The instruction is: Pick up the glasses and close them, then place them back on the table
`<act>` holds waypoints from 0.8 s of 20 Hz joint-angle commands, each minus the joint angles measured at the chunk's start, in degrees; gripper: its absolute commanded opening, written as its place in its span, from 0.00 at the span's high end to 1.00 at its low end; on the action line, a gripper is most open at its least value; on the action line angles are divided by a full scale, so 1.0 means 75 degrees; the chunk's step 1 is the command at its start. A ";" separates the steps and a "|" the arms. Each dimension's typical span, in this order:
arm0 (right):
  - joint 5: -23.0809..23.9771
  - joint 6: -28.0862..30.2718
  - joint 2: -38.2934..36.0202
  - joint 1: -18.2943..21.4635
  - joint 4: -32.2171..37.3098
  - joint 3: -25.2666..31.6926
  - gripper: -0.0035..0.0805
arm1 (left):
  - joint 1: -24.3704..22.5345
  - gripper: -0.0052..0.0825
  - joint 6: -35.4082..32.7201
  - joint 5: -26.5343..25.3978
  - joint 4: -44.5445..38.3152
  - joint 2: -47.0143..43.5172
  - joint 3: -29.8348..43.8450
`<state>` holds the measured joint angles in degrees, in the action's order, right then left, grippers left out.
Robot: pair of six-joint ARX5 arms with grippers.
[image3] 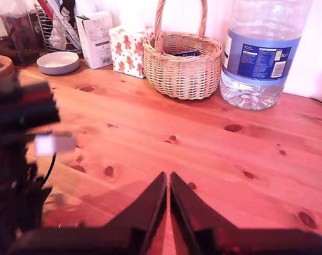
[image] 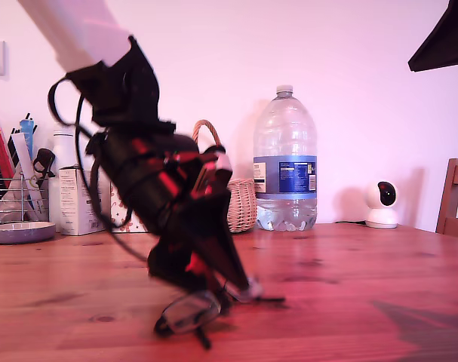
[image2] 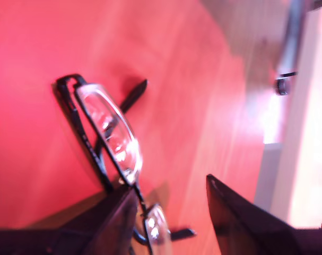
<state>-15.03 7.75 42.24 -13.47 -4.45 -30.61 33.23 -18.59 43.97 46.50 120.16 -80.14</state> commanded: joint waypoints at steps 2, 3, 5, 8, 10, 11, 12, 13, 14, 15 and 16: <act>-0.0006 0.0012 0.0023 0.0012 0.0044 0.0090 0.97 | 0.0047 0.53 -0.0012 -0.0484 0.0143 0.0079 -0.0417; -0.0006 0.0009 0.0023 0.0012 0.0050 0.0090 0.97 | 0.0079 0.53 0.0032 -0.0729 0.0187 0.0079 -0.0472; -0.0006 -0.0012 0.0023 0.0012 0.0090 0.0090 0.97 | 0.0125 0.53 0.0029 -0.1029 0.0216 0.0079 -0.0493; -0.0006 -0.0012 0.0026 0.0012 0.0108 0.0090 0.97 | 0.0201 0.53 0.0026 -0.1072 0.0227 0.0079 -0.0493; -0.0009 -0.0015 0.0023 0.0012 0.0154 0.0090 0.97 | 0.0303 0.53 0.0026 -0.1084 0.0271 0.0079 -0.0490; -0.0009 -0.0017 0.0023 0.0012 0.0178 0.0090 0.97 | 0.0361 0.53 0.0026 -0.1142 0.0254 0.0079 -0.0493; -0.0009 -0.0032 0.0023 0.0012 0.0192 0.0090 0.97 | 0.0423 0.53 0.0023 -0.1346 0.0242 0.0079 -0.0493; -0.0009 -0.0032 0.0026 0.0012 0.0198 0.0090 0.97 | 0.0478 0.53 0.0026 -0.1676 0.0230 0.0079 -0.0493; -0.0009 -0.0032 0.0023 0.0012 0.0201 0.0090 0.97 | 0.0519 0.53 0.0026 -0.2002 0.0236 0.0079 -0.0493; -0.0012 -0.0035 0.0023 0.0012 0.0207 0.0090 0.97 | 0.0562 0.53 0.0023 -0.2235 0.0265 0.0079 -0.0490; -0.0012 -0.0035 0.0023 0.0012 0.0210 0.0090 0.97 | 0.0609 0.53 0.0017 -0.2372 0.0259 0.0079 -0.0493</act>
<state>-15.05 7.57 42.24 -13.47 -3.49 -30.61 37.54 -18.35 27.05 48.38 120.14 -84.34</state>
